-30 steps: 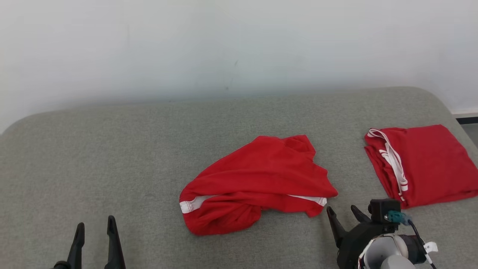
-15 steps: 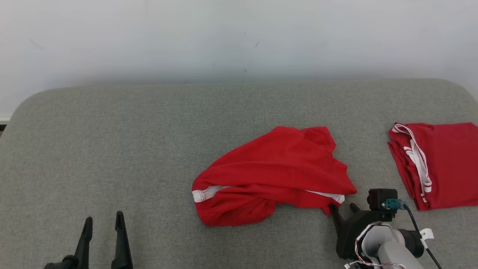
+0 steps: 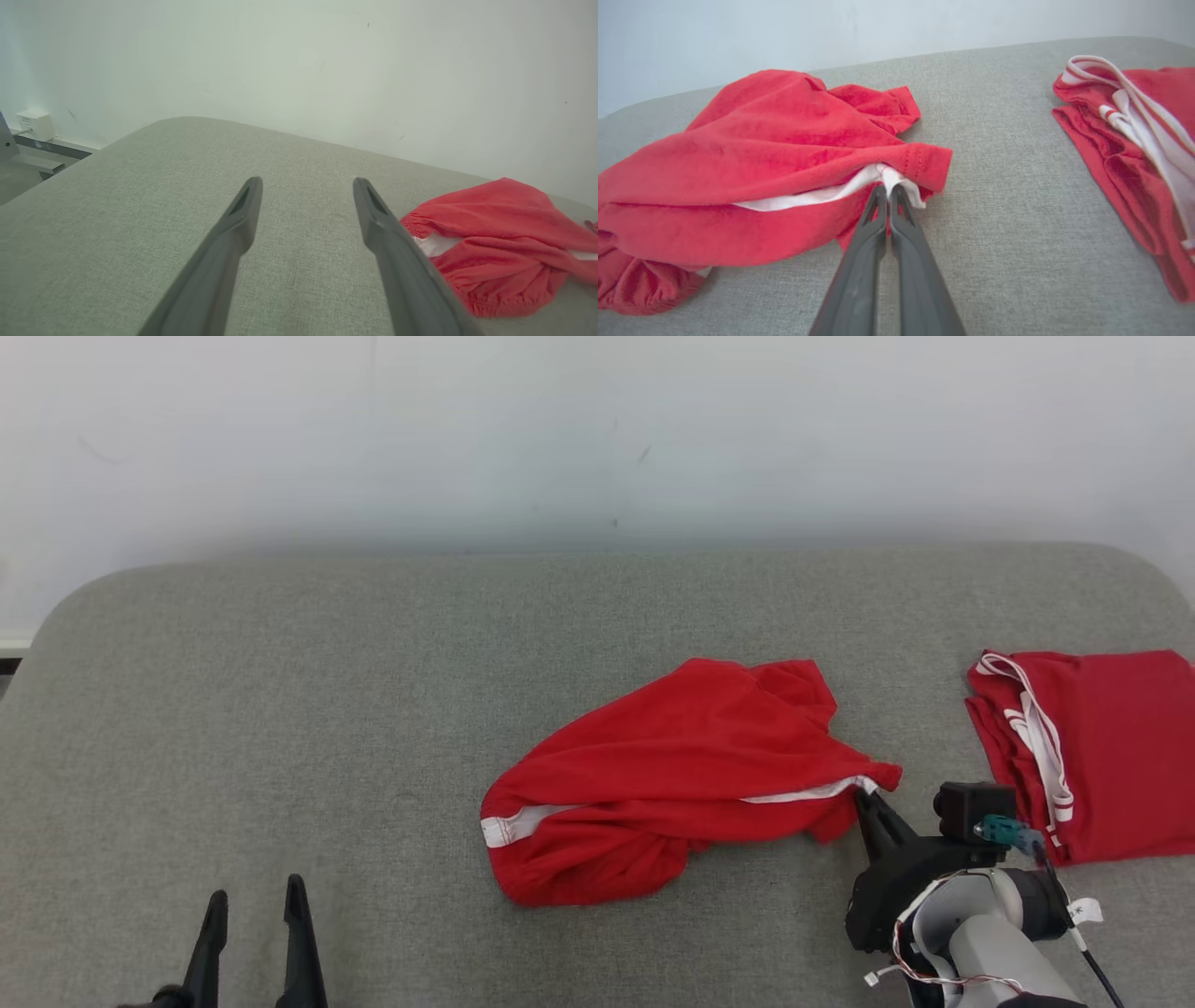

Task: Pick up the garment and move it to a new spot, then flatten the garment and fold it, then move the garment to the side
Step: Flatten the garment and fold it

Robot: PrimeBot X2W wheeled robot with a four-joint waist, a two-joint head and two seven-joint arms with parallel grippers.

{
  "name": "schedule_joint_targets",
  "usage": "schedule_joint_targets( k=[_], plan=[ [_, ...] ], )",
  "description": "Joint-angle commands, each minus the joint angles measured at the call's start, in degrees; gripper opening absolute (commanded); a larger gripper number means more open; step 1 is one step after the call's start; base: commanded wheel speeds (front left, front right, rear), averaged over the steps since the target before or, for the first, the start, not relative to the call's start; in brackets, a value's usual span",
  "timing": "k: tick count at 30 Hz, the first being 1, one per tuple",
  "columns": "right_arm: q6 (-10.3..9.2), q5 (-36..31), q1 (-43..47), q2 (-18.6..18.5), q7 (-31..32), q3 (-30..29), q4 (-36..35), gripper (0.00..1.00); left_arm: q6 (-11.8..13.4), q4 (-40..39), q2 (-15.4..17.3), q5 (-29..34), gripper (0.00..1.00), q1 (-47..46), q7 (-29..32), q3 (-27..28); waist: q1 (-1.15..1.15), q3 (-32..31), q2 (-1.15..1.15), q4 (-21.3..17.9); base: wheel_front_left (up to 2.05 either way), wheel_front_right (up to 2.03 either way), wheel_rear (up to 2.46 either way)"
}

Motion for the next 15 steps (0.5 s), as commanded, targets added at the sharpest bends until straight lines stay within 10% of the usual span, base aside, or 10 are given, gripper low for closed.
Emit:
schedule_joint_targets(
  k=[1,15],
  plan=[
    [-0.17,0.16,2.22,-1.24,-0.76,-0.04,-2.77,0.00,0.38,-0.09,0.00,-0.38,1.00,1.41,0.01,0.48,-0.01,-1.57,0.00,-1.24,0.00,0.00,0.00],
    [-0.17,-3.56,19.66,-3.43,10.99,-5.65,-28.23,0.00,1.51,-1.25,0.00,-1.74,1.00,2.43,0.01,0.04,-0.01,-2.84,0.00,-4.74,0.00,0.00,0.00]
  ],
)
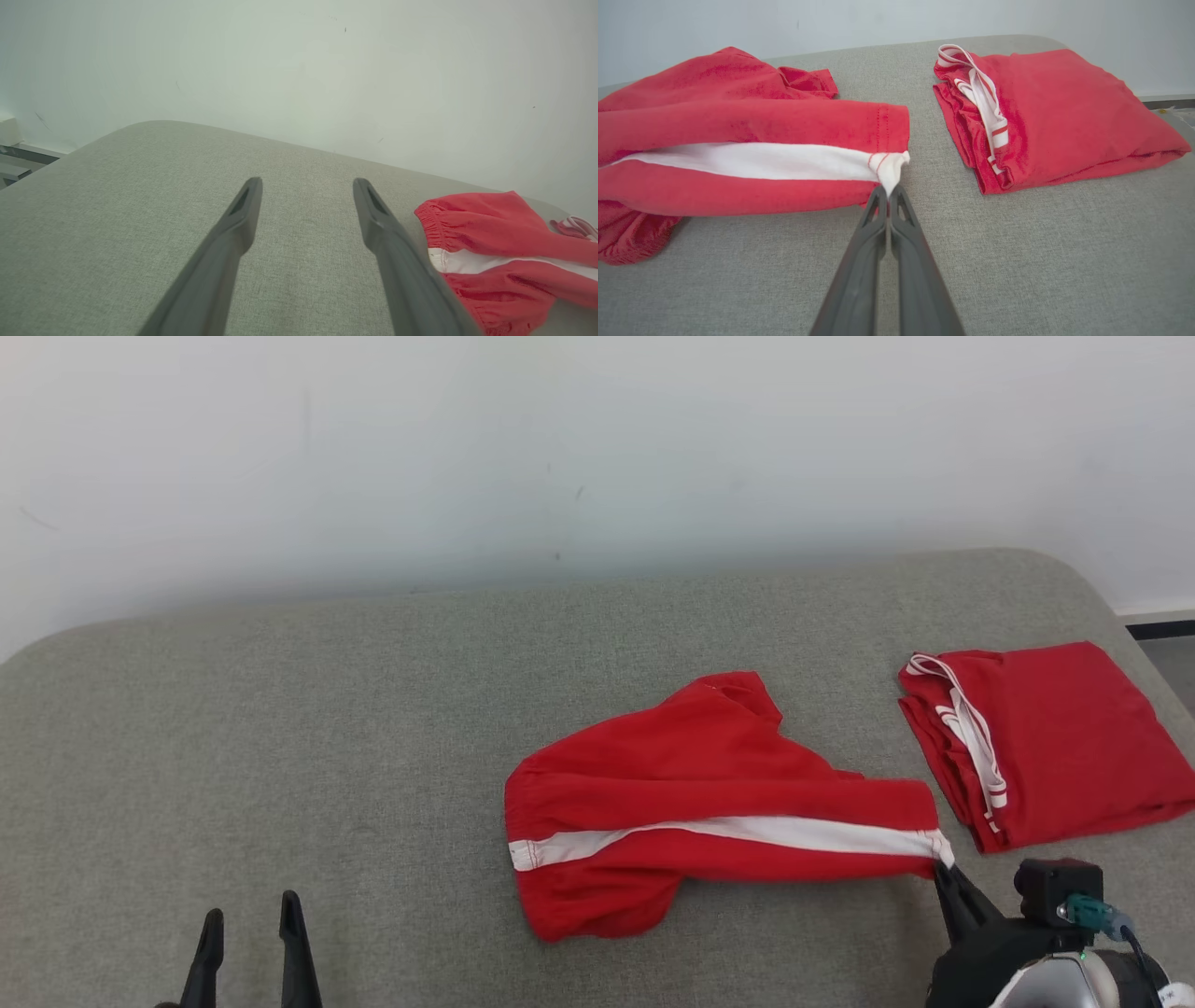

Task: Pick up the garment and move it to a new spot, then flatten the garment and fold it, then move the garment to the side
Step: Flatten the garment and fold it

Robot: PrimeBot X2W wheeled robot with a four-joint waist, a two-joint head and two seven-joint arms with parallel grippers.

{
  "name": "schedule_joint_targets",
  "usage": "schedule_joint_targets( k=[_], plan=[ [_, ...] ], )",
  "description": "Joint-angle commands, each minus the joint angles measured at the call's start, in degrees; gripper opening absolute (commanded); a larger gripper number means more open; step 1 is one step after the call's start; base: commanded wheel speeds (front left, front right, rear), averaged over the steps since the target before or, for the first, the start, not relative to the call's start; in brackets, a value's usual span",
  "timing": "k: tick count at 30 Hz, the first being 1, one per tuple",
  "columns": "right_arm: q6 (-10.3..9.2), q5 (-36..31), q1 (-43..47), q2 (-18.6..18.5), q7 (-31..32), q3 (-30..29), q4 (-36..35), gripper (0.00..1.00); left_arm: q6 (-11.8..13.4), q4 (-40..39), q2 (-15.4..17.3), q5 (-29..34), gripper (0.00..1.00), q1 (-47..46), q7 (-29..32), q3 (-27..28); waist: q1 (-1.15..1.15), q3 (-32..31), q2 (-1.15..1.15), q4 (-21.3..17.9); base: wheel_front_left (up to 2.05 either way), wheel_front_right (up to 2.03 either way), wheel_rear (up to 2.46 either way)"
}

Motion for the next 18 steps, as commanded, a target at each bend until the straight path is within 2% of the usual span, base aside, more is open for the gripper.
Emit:
schedule_joint_targets(
  k=[1,6,7,8,13,18],
  plan=[
    [-0.17,-1.64,2.44,0.27,1.84,-1.06,-1.45,0.00,0.12,-0.07,0.01,-0.08,1.00,-0.54,0.01,-0.15,0.00,0.18,0.00,-0.09,0.00,0.00,0.00],
    [-0.17,-4.43,5.03,0.66,4.18,-1.54,-1.56,0.00,-0.14,0.06,0.01,0.14,1.00,-1.00,0.01,-0.23,0.00,0.51,0.00,0.18,0.00,0.00,0.00],
    [-0.17,-4.89,5.48,0.69,4.63,-1.67,-1.13,0.46,-0.21,0.09,0.01,0.29,1.00,-1.09,0.01,-0.22,0.00,0.54,0.00,0.40,0.00,0.00,0.00],
    [-0.17,-5.31,5.79,1.00,4.83,-1.89,-0.67,1.00,-0.18,0.11,0.02,0.41,1.00,-1.13,0.01,-0.10,0.00,0.53,0.00,0.58,0.00,0.00,0.00],
    [-0.17,-7.68,7.03,1.84,3.55,-2.96,-0.89,1.00,-0.19,0.31,0.02,0.84,1.00,-1.00,0.01,0.26,0.00,0.25,0.00,1.53,0.00,0.00,0.00],
    [-0.17,-8.92,7.21,2.93,-1.81,-4.80,-3.23,1.00,-0.28,0.54,0.01,1.16,1.00,-0.43,0.01,0.72,0.00,-0.33,0.00,1.81,0.00,0.00,0.00]
  ],
)
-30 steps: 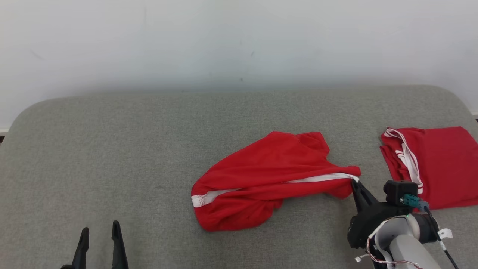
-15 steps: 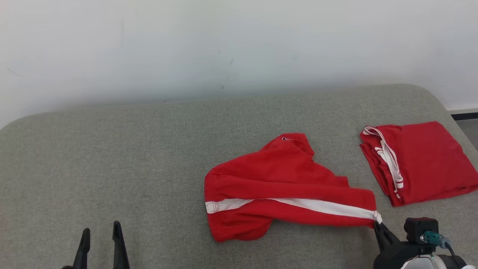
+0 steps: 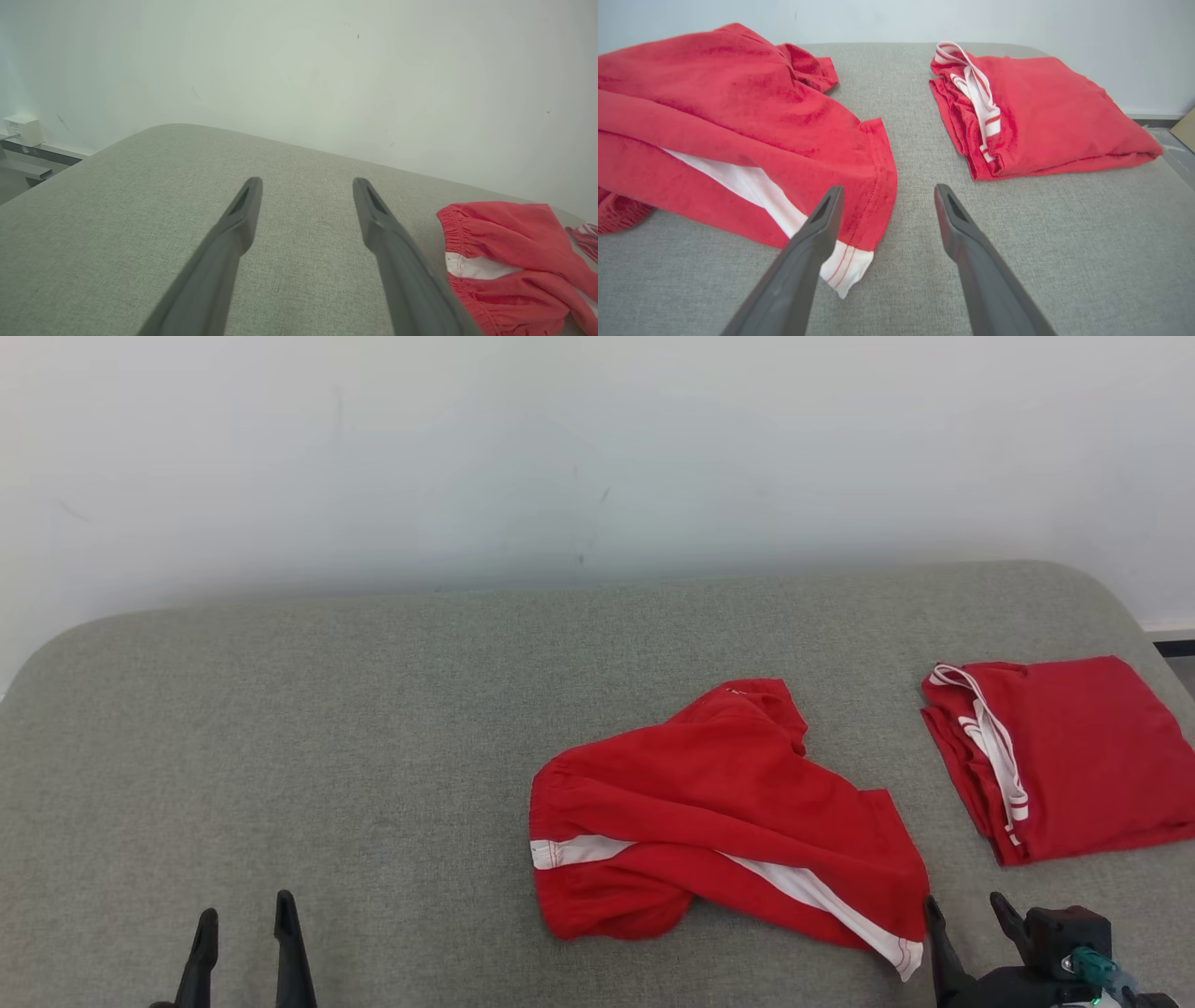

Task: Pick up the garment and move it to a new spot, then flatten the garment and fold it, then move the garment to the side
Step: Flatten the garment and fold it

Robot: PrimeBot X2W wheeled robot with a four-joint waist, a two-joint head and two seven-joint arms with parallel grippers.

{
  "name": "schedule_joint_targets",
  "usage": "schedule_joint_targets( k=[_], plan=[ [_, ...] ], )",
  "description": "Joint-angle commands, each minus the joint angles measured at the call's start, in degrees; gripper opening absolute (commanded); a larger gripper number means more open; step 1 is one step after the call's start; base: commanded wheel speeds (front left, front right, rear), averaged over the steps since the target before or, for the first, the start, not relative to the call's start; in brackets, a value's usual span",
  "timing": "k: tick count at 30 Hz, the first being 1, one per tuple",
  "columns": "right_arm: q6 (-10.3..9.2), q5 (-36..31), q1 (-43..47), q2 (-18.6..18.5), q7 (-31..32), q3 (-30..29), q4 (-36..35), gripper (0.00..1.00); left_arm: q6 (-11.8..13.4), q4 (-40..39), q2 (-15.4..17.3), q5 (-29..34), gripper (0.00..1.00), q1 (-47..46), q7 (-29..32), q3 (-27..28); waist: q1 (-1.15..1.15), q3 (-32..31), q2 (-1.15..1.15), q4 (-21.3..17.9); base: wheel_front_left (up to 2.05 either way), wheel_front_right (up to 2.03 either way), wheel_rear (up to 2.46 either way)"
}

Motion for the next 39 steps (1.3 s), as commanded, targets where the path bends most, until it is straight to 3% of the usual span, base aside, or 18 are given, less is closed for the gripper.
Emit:
schedule_joint_targets(
  k=[1,16,39],
  plan=[
    [-0.17,-0.33,0.20,0.47,-1.52,-0.15,-0.79,1.00,0.11,0.12,0.01,0.68,1.00,0.18,0.01,0.29,0.00,-0.31,0.00,-0.07,0.00,0.00,0.00],
    [-0.17,-0.54,-3.61,1.50,-12.12,3.01,-3.85,1.00,0.25,3.44,0.01,1.00,1.00,-2.44,0.01,-1.12,0.00,-3.11,0.00,-1.16,0.00,0.00,0.00],
    [-0.17,5.22,-3.21,-0.15,-13.40,10.97,-0.05,1.00,-0.92,10.28,0.02,1.64,1.00,-1.90,0.01,-1.18,0.00,-6.67,0.00,-2.84,0.00,0.00,0.00]
  ],
)
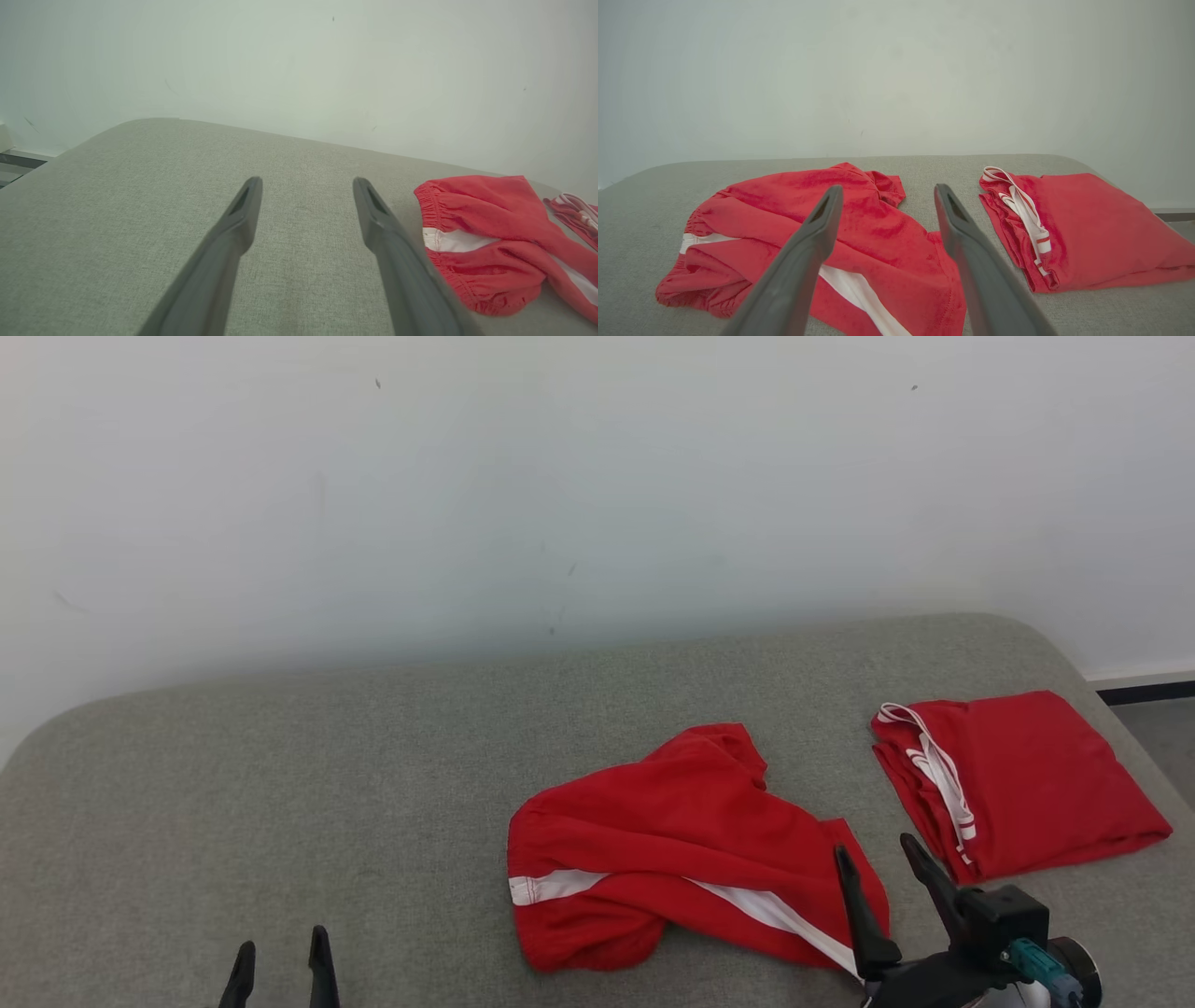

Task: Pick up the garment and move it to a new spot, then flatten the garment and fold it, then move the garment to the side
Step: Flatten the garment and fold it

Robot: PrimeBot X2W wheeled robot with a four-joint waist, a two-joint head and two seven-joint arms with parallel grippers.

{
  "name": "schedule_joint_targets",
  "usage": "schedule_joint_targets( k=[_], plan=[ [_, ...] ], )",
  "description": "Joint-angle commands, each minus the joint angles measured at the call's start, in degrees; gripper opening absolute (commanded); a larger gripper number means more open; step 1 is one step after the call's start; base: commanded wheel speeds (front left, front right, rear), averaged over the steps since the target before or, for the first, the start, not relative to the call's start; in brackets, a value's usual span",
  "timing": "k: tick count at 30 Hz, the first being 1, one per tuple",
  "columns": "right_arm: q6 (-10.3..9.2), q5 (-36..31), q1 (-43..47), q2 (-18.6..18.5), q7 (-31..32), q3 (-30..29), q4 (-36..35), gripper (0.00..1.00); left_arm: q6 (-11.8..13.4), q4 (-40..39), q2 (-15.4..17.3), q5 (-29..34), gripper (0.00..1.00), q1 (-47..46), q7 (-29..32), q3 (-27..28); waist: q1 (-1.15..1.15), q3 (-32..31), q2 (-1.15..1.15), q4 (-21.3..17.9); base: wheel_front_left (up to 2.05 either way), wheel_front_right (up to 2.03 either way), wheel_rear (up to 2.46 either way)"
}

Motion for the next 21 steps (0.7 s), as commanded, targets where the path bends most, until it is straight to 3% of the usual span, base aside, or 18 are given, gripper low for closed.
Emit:
schedule_joint_targets(
  k=[1,21],
  plan=[
    [-0.17,0.47,0.84,-0.30,-0.31,0.13,0.06,1.00,-0.01,0.27,0.03,0.27,1.00,0.38,0.01,0.19,0.00,-0.07,0.00,-0.09,0.00,0.00,0.00],
    [-0.17,2.30,1.51,-0.13,0.46,-0.21,-1.08,1.00,-0.62,2.64,0.08,2.35,1.00,-1.79,0.01,0.09,0.00,1.41,0.00,-1.06,0.00,0.00,0.00]
  ],
)
